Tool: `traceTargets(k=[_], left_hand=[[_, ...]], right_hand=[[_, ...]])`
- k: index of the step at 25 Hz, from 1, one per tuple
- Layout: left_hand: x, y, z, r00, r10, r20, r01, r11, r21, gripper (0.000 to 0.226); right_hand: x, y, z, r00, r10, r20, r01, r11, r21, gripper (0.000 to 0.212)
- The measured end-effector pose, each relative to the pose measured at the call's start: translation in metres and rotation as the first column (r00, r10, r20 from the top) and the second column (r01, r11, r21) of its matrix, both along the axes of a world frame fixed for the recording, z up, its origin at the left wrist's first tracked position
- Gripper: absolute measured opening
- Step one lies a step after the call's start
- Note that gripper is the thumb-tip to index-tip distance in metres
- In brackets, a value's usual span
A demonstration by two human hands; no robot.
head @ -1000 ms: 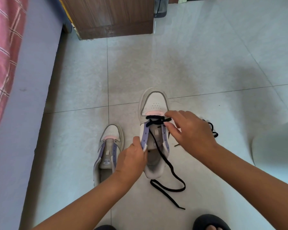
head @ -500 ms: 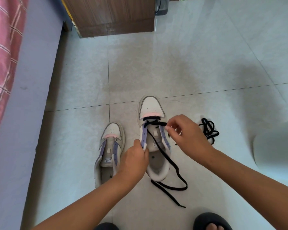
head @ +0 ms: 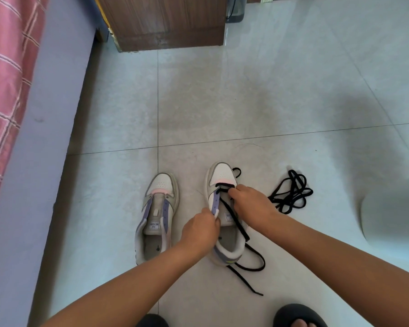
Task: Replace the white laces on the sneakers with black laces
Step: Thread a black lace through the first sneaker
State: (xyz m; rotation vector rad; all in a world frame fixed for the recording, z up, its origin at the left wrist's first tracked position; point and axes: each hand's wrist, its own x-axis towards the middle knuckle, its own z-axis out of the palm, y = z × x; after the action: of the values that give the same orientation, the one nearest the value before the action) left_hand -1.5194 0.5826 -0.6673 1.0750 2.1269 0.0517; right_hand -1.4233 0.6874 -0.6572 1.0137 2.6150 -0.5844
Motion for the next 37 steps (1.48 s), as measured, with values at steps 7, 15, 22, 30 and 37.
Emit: traceTargets(k=[7,15,22,30,37], left_hand=[[-0.009,0.024,-0.008,0.970,-0.119,-0.212,0.180,0.938,0.296,0.029],[-0.002,0.060,-0.029,0.952,-0.216,-0.218,0.267,0.934,0.237,0.026],[-0.020,0.042,0.004,0.987,-0.159,-0.033,0.159,0.905,0.395,0.013],[-0.066,-0.062,0.044,0.742,-0.554,0.377,0.645,0.743,-0.177,0.008],[-0.027,-0.011,0.039,0.903,-0.425,-0.062,0.429,0.895,0.121,0.028]], right_hand=[[0.009,-0.022,-0.012,0.942,-0.335,0.007,0.327,0.914,-0.241,0.033],[0.012,-0.018,-0.017,0.937,-0.340,-0.087,0.317,0.927,-0.201,0.021],[0.020,-0.010,-0.012,0.865,-0.469,-0.178,0.428,0.875,-0.229,0.016],[0.028,0.018,-0.015,0.766,-0.610,-0.201,0.560,0.788,-0.254,0.013],[0.031,0.002,-0.009,0.815,-0.504,-0.285,0.437,0.859,-0.268,0.012]])
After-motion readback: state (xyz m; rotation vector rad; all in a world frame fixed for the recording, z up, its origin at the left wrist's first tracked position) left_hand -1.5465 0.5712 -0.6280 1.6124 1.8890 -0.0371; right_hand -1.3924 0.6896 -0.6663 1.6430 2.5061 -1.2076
